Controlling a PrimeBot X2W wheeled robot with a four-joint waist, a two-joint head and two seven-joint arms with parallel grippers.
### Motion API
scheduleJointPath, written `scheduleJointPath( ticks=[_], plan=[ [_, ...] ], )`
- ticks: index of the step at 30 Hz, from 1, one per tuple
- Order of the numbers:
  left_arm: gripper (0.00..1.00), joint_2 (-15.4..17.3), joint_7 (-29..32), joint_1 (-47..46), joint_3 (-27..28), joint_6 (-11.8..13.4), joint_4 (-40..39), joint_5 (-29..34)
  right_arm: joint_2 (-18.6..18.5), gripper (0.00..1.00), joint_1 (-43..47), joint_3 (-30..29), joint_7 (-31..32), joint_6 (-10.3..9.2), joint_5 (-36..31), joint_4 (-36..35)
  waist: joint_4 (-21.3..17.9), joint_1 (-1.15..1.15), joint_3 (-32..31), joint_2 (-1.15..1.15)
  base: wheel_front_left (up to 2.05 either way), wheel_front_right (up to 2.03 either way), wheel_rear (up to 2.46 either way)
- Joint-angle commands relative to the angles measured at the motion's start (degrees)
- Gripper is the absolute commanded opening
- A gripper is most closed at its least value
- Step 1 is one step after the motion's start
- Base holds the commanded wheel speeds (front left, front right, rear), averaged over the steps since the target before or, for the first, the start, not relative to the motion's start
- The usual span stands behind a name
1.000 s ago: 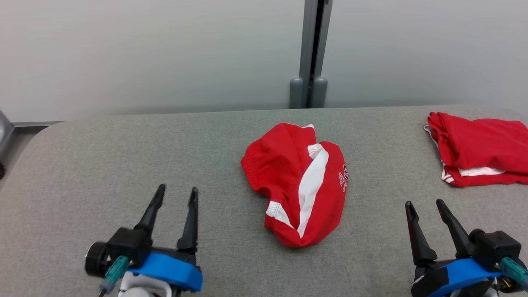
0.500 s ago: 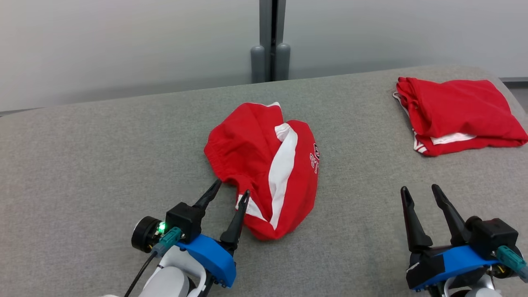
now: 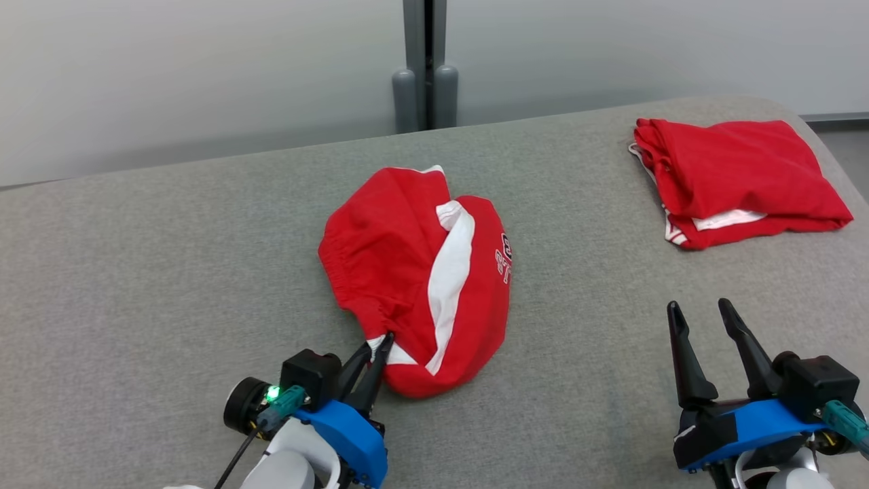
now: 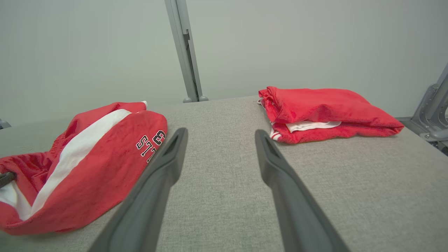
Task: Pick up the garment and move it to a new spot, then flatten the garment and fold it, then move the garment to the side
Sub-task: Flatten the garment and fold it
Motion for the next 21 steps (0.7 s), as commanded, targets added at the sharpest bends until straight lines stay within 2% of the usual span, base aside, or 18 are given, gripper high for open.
scheduleJointPath(
  ticks=[1,11,18,19,20,21],
  plan=[
    [0.00,0.1,-0.8,-0.8,0.9,0.2,0.3,-0.5,0.0,1.00,0.0,-0.2,0.0,0.01,-0.1,0.1,0.5,0.00,-0.1,0.00,0.00,0.00,0.00],
    [0.00,2.2,-4.1,6.7,5.2,3.8,-1.3,-3.5,-0.1,1.00,1.1,-0.3,0.0,0.01,0.5,0.9,5.8,0.00,-1.8,0.00,0.00,0.00,0.00],
    [0.00,3.2,-4.4,12.6,6.6,5.2,-2.7,-5.0,-0.1,1.00,1.4,0.1,0.0,0.01,0.6,1.6,7.6,0.00,-2.9,0.00,0.00,0.00,0.00],
    [0.45,3.1,-4.6,13.0,6.6,5.6,-3.0,-4.9,-0.1,1.00,1.6,0.0,0.1,0.01,0.6,1.8,7.8,0.00,-3.1,0.00,0.00,0.00,0.00],
    [1.00,3.0,-4.6,13.4,6.8,5.8,-3.4,-4.9,-0.1,1.00,1.8,0.1,0.2,0.01,0.5,1.8,8.0,0.00,-3.4,0.00,0.00,0.00,0.00],
    [1.00,2.8,-4.7,13.7,7.0,6.2,-3.9,-4.8,-0.1,1.00,1.9,0.1,0.2,0.01,0.4,1.9,8.1,0.00,-3.7,0.00,0.00,0.00,0.00]
  ],
)
